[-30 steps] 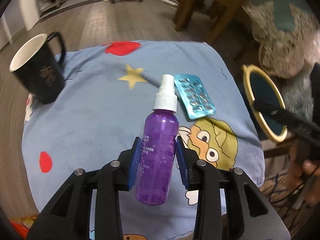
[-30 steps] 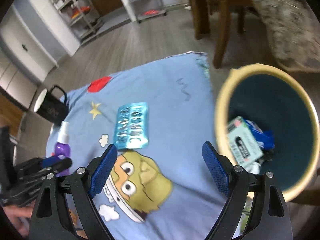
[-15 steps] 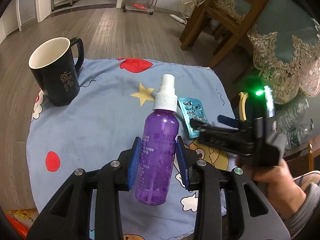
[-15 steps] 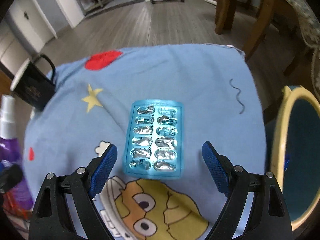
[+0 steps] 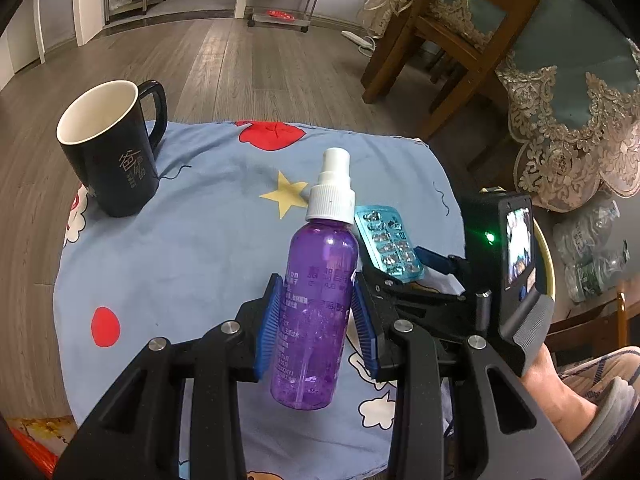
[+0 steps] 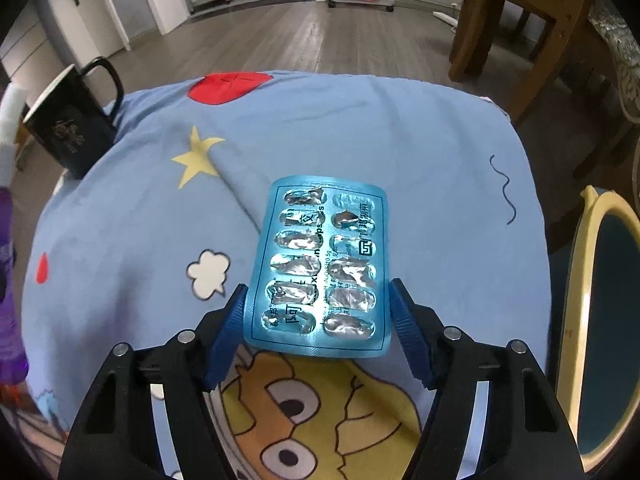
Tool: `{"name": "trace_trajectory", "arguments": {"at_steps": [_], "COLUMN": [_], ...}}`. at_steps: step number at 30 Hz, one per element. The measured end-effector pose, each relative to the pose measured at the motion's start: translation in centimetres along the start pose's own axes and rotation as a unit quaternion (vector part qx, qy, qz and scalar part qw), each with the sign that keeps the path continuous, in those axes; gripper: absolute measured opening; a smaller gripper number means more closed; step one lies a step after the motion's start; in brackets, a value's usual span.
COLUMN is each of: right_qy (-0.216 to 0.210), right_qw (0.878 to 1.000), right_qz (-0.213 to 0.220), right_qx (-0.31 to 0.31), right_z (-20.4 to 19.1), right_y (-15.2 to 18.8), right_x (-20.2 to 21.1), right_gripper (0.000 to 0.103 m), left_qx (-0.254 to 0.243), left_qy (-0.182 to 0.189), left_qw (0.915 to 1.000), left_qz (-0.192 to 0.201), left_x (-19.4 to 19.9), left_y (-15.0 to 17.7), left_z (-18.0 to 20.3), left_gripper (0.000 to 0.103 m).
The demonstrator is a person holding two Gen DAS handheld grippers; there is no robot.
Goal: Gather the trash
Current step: 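Carry the spray bottle and blister pack over the bin with both grippers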
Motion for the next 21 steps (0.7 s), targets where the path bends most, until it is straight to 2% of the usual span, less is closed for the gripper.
{"name": "trace_trajectory", "arguments": {"at_steps": [7,21], "right_qy": [-0.022,-0.045], "right_qw": [1.000,0.996], "right_qz": [0.018,0.077], "right_qx": [-0.006,-0.028], "right_z": [0.8,4.7], "right_y": [1.1,5.1], "right_x": [2.7,11.4], "right_gripper": [0.070,0.070], "left_qx": [-0.007,-0.034], "left_qy": [0.001,0.012], "left_qw": [1.0000,0.9992], "left_qz": [0.006,0.014], "left_x": [0.2,0.7], "left_y": [-0.4,-0.8], "left_z": [0.9,4.1], "left_gripper": [0.034,0.032]}}
Point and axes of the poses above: each gripper's, at about its wrist camera, not at the fingertips, and x roughly against the way its jaws point, z to its right, y to its underside, the point moved 1 cm from there along -x, roughly the way its jaws point, and after that the axes turned 11 degrees about -z, right-handed, at the moved point
